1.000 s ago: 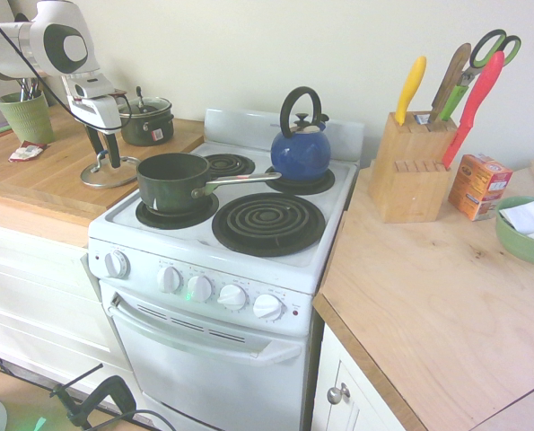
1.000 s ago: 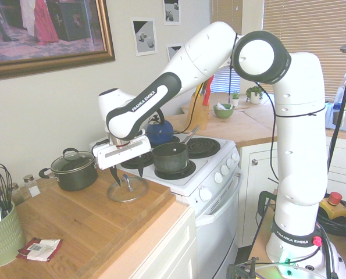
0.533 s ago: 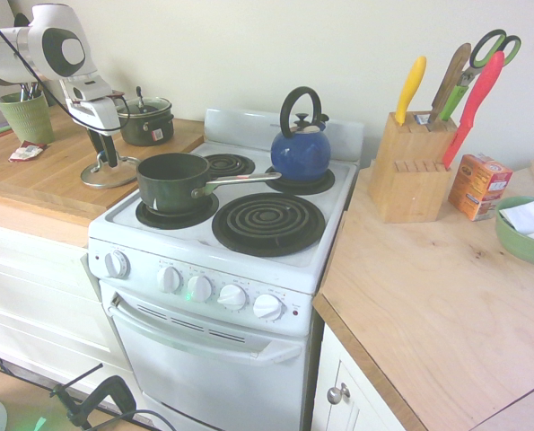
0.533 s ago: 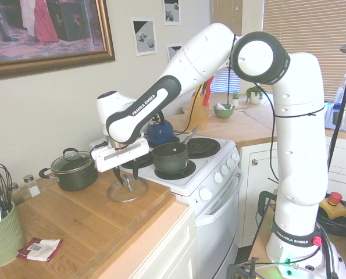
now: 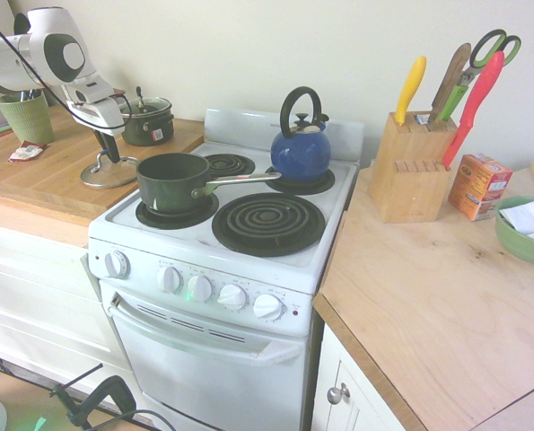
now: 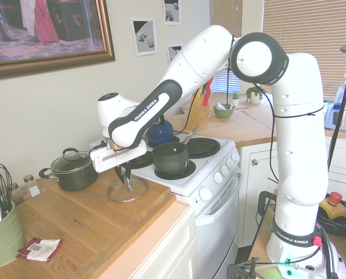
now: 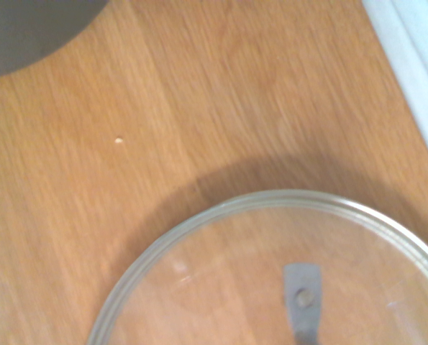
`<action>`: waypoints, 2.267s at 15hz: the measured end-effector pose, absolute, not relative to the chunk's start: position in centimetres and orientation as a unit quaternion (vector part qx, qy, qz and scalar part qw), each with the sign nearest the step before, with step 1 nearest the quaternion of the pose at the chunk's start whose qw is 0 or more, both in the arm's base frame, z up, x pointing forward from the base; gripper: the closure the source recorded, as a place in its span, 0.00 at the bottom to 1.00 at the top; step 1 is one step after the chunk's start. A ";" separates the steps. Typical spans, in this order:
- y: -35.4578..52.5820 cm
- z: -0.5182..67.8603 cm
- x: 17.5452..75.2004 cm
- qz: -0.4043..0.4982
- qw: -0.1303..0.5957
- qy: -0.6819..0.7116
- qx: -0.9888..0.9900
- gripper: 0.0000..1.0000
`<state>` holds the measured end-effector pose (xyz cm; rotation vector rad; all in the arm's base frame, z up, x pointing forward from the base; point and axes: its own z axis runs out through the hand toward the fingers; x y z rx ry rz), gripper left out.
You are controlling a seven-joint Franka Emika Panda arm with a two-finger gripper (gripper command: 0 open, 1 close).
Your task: Cover the lid of the pot
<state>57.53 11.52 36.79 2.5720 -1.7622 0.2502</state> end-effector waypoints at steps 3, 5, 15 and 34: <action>11.0 36.8 57.7 0.081 0.007 -0.566 0.820 1.00; 10.6 36.9 57.8 0.080 0.006 -0.569 0.819 1.00; 5.6 48.8 55.6 0.094 -0.052 -0.590 0.800 1.00; -11.3 49.0 52.4 0.050 -0.066 -0.683 0.726 1.00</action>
